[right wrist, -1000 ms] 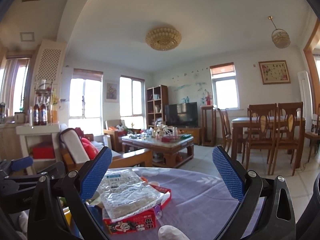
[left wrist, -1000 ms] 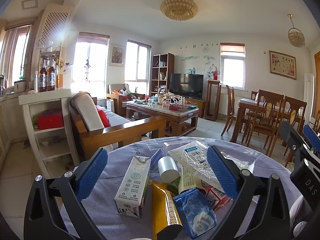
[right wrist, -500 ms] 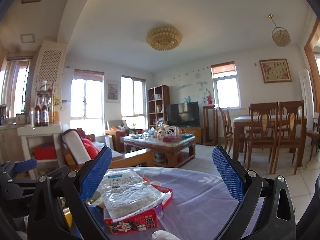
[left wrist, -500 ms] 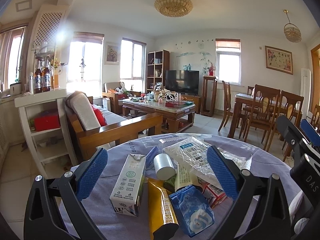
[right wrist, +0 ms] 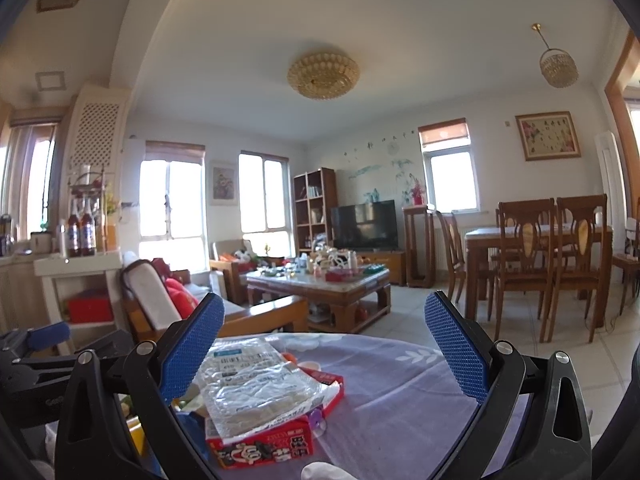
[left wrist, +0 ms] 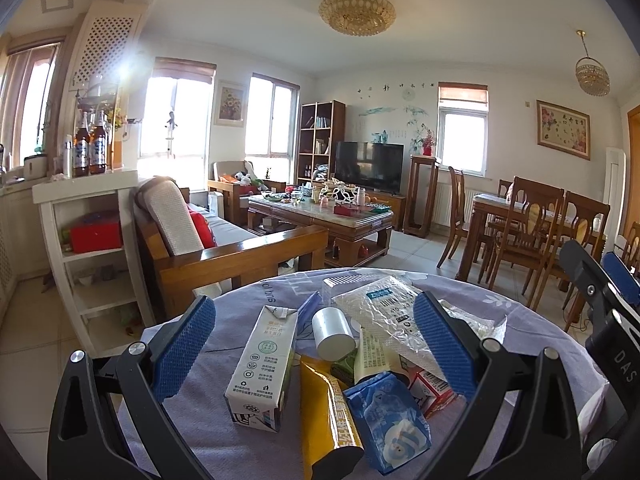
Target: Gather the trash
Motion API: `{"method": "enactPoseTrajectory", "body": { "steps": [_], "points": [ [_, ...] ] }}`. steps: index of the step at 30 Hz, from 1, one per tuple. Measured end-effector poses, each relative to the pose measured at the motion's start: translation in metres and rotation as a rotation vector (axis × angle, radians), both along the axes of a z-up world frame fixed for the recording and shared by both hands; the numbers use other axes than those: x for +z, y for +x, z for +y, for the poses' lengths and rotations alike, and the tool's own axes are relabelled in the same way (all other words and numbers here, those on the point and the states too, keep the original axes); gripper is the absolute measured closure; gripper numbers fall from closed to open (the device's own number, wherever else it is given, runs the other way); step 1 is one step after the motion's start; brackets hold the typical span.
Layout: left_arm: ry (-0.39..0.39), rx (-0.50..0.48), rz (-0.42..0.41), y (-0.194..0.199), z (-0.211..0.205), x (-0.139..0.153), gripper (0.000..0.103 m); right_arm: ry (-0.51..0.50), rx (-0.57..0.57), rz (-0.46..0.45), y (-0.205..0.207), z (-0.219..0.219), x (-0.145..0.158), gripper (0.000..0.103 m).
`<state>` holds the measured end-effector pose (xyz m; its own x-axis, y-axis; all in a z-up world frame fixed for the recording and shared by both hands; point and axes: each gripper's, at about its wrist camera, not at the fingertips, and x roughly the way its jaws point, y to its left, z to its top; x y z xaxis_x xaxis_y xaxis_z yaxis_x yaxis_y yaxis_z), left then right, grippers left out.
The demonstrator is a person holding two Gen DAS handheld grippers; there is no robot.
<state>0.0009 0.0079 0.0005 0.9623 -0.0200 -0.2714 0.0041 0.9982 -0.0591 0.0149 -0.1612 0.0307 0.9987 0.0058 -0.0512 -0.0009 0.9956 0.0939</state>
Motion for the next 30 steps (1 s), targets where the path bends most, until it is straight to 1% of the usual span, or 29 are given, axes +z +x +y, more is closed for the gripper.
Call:
{"method": "enactPoseTrajectory", "body": {
  "steps": [22,30],
  "points": [
    [-0.007,0.0,-0.001,-0.0037,0.0006,0.001,0.005,0.002,-0.001,0.006,0.0007,0.0001,-0.0013,0.004],
    [0.001,-0.002,0.004,-0.0008,-0.0027,-0.0005,0.005,0.0,-0.009,0.027,0.006,0.002,-0.0049,0.004]
  ]
}}
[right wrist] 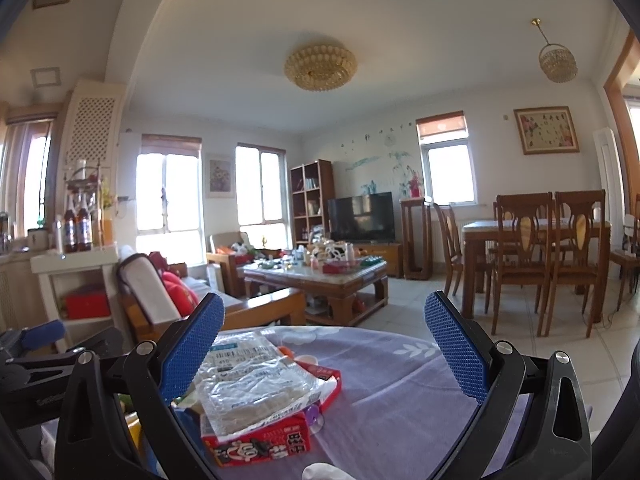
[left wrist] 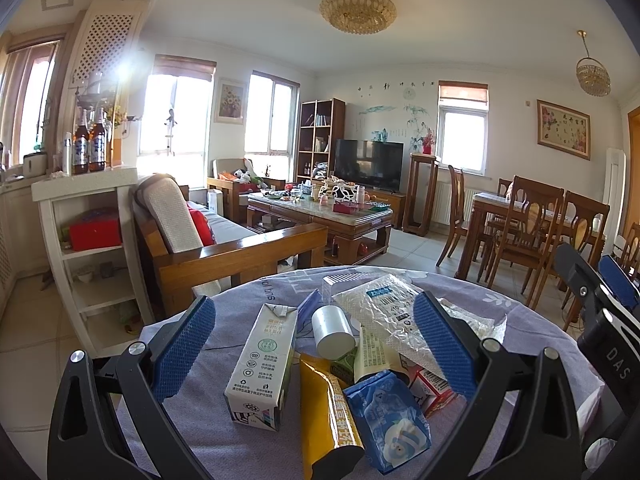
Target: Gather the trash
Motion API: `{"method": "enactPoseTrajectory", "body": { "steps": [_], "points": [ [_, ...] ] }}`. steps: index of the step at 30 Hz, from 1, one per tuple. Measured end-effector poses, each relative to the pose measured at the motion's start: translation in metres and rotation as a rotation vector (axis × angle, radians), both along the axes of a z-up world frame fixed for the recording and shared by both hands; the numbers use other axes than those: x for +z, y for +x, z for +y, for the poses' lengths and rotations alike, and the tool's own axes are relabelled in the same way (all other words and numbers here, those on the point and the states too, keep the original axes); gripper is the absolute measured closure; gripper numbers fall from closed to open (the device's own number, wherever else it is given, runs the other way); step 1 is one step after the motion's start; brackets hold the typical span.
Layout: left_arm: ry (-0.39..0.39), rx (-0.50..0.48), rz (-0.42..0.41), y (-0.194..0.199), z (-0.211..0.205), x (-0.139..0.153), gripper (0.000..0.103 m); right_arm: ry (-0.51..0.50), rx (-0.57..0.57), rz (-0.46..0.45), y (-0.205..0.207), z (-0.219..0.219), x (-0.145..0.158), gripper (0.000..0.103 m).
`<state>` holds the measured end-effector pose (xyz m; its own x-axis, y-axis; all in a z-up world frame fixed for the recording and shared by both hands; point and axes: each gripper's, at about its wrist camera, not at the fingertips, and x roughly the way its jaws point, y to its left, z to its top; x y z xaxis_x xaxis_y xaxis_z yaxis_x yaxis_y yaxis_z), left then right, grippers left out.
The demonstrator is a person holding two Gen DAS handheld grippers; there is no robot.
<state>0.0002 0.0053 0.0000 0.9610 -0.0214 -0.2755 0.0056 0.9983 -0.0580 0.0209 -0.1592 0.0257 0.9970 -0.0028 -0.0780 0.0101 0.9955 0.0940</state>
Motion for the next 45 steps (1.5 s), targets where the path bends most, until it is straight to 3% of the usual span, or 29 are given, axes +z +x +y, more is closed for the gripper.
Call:
{"method": "enactPoseTrajectory", "body": {
  "steps": [12,15,17,20,22,25,28,30,37,39,41,43,45],
  "points": [
    [-0.008,0.005,0.004,0.002,0.001,0.001,0.005,-0.002,-0.003,0.018,0.004,0.003,0.001,0.004],
    [-0.04,-0.014,0.019,0.004,0.008,0.002,0.005,-0.006,0.001,0.035,0.009,0.005,0.002,0.004],
    [-0.092,-0.05,0.061,0.01,0.017,0.0,0.005,-0.001,0.021,0.054,0.014,0.005,0.002,0.004],
    [-0.187,-0.122,0.19,0.025,0.038,-0.006,0.005,0.018,0.082,0.095,0.024,0.005,0.002,0.004],
    [-0.237,-0.149,0.273,0.036,0.055,-0.01,0.005,0.024,0.115,0.139,0.034,0.005,0.004,0.004],
    [-0.265,-0.147,0.379,0.053,0.082,-0.015,0.005,0.022,0.23,0.302,0.06,0.005,0.013,0.004],
    [-0.214,-0.121,0.472,0.07,0.095,-0.024,0.005,-0.027,0.367,0.467,0.088,0.014,0.014,0.004],
    [-0.161,-0.127,0.523,0.08,0.093,-0.031,0.005,-0.081,0.395,0.546,0.104,0.023,0.012,0.004],
    [-0.057,-0.177,0.565,0.093,0.073,-0.04,0.005,-0.201,0.471,0.69,0.134,0.045,-0.011,0.005],
    [-0.051,-0.18,0.58,0.096,0.07,-0.043,0.006,-0.224,0.476,0.714,0.139,0.051,-0.017,0.011],
    [-0.063,-0.185,0.6,0.1,0.07,-0.046,0.013,-0.227,0.486,0.73,0.141,0.051,-0.022,0.018],
    [-0.081,-0.183,0.63,0.106,0.072,-0.05,0.038,-0.208,0.498,0.748,0.143,0.049,-0.025,0.026],
    [-0.118,-0.186,0.658,0.111,0.077,-0.056,0.05,-0.176,0.509,0.763,0.146,0.045,-0.029,0.03]
  ]
}}
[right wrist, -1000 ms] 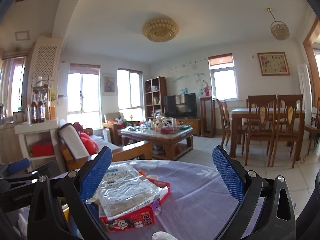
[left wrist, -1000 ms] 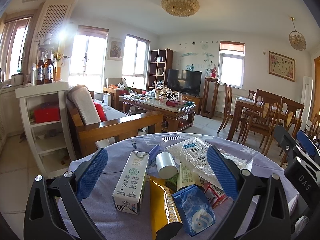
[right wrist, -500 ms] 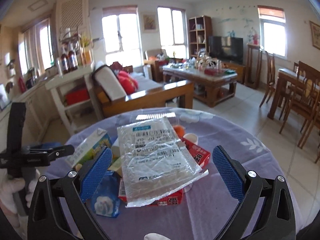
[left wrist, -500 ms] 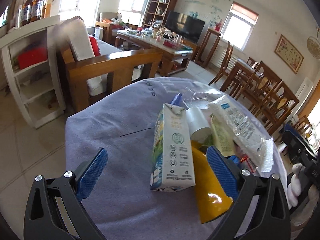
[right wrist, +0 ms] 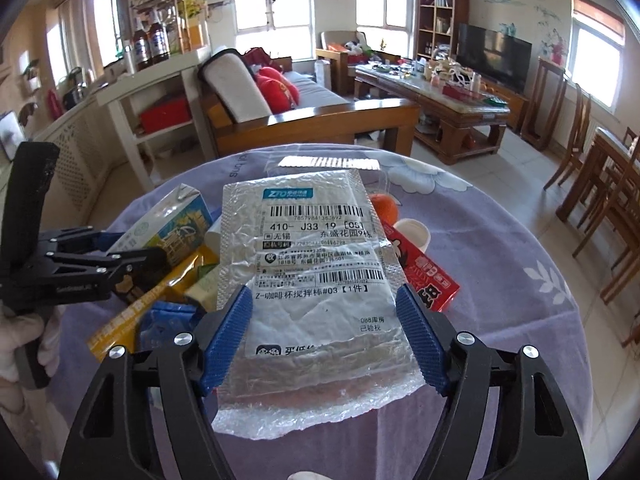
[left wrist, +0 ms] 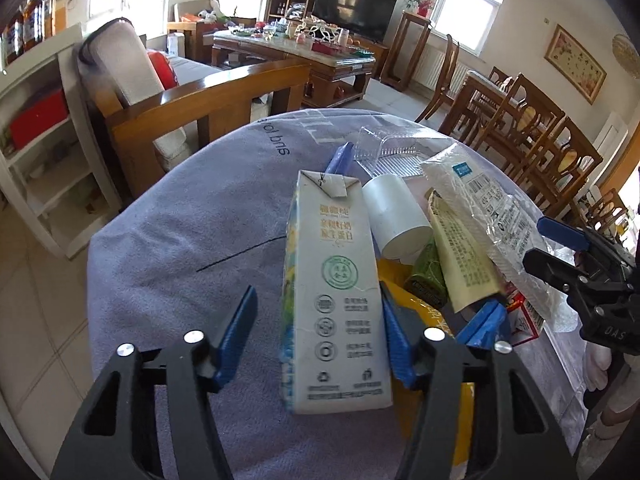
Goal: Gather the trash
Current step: 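Grasp the white milk carton with the left gripper while the right gripper grasps the clear plastic packet, then carry the carton and the packet in both grippers over the black bin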
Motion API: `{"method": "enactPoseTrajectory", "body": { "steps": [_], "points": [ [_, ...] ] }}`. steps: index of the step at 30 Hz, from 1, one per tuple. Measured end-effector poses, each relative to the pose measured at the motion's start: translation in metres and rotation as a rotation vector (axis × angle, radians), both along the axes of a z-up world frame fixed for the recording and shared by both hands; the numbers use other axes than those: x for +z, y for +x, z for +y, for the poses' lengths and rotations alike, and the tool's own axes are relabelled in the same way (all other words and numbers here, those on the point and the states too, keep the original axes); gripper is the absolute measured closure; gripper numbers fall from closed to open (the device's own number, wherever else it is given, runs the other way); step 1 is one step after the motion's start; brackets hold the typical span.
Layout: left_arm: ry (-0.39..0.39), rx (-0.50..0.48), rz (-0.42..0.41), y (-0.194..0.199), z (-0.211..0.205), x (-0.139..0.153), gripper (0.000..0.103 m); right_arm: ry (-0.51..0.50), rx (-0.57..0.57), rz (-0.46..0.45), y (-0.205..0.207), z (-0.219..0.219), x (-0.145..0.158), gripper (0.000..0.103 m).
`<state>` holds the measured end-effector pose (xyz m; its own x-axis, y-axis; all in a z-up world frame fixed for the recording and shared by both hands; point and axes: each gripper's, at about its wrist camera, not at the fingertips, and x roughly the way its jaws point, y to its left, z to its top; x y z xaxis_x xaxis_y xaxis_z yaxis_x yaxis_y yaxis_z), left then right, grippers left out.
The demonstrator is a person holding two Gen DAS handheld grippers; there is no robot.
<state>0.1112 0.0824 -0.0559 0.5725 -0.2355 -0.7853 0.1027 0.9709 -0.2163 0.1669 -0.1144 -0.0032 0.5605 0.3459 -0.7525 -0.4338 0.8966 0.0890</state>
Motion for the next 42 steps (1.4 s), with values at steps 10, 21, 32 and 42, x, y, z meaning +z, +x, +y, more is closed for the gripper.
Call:
{"method": "enactPoseTrajectory", "body": {
  "steps": [10,21,32,42],
  "points": [
    [-0.084,0.033,-0.025,-0.002,0.009,-0.005,0.061,0.118,-0.03,0.068,0.011,-0.029,0.001,0.071],
    [-0.099,0.038,-0.093,-0.009,0.012,0.007,0.062,0.355,-0.099,0.183,0.018,-0.071,-0.006,0.062],
    [-0.122,0.003,-0.124,-0.019,0.007,0.014,0.062,0.468,-0.067,0.164,0.005,-0.068,0.005,0.101],
    [-0.136,-0.082,-0.219,-0.041,-0.024,0.043,0.062,0.44,-0.185,-0.087,-0.062,-0.101,0.071,0.101]
  ]
}}
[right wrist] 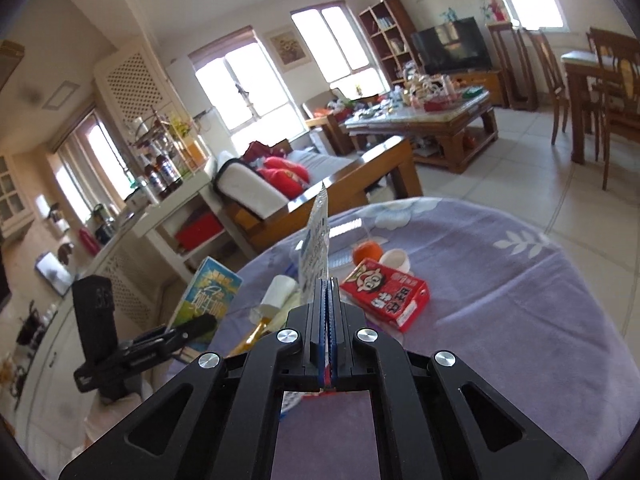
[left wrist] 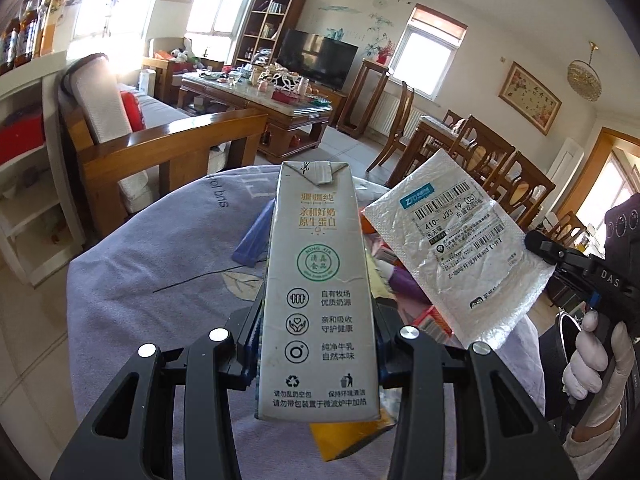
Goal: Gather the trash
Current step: 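Carry the carton and the packet in both grippers over the black bin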
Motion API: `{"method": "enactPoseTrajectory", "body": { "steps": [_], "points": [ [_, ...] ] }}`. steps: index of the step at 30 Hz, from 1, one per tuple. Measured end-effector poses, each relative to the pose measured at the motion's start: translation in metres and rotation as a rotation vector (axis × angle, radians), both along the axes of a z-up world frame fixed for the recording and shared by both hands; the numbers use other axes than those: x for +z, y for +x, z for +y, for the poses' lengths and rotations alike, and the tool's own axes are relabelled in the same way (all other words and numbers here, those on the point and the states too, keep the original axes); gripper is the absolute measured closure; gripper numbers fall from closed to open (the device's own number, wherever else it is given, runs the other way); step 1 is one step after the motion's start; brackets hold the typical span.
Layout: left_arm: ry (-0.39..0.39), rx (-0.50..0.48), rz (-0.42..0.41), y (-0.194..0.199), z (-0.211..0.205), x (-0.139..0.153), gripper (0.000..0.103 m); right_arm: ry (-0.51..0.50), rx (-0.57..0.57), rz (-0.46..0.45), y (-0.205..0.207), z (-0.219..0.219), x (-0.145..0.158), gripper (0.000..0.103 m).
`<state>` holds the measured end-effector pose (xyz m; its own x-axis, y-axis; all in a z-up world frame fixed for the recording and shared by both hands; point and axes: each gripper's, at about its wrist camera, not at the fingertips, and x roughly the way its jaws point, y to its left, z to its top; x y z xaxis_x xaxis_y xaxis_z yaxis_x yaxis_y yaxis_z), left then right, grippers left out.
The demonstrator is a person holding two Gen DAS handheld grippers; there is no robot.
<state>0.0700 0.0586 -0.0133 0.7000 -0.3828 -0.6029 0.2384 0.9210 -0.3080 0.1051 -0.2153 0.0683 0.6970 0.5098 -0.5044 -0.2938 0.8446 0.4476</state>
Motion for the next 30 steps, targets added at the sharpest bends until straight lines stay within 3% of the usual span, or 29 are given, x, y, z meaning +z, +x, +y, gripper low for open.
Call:
{"method": "enactPoseTrajectory", "body": {
  "steps": [6,13,24,30],
  "points": [
    [0.011,-0.095,-0.049,-0.009,-0.046,0.017,0.062,-0.036,-0.131,-0.065,-0.044,-0.045,0.02,0.101],
    [0.021,-0.262,-0.075,-0.021,-0.129,0.024,0.062,-0.05,-0.332,-0.104,-0.103,-0.117,0.026,0.101],
    [-0.018,-0.577,-0.067,-0.04,-0.275,0.017,0.062,-0.126,-0.691,-0.086,-0.199,-0.244,0.017,0.101],
    [-0.068,-0.764,-0.033,-0.06,-0.362,0.005,0.062,-0.184,-0.882,-0.021,-0.253,-0.312,0.0,0.101]
  ]
}}
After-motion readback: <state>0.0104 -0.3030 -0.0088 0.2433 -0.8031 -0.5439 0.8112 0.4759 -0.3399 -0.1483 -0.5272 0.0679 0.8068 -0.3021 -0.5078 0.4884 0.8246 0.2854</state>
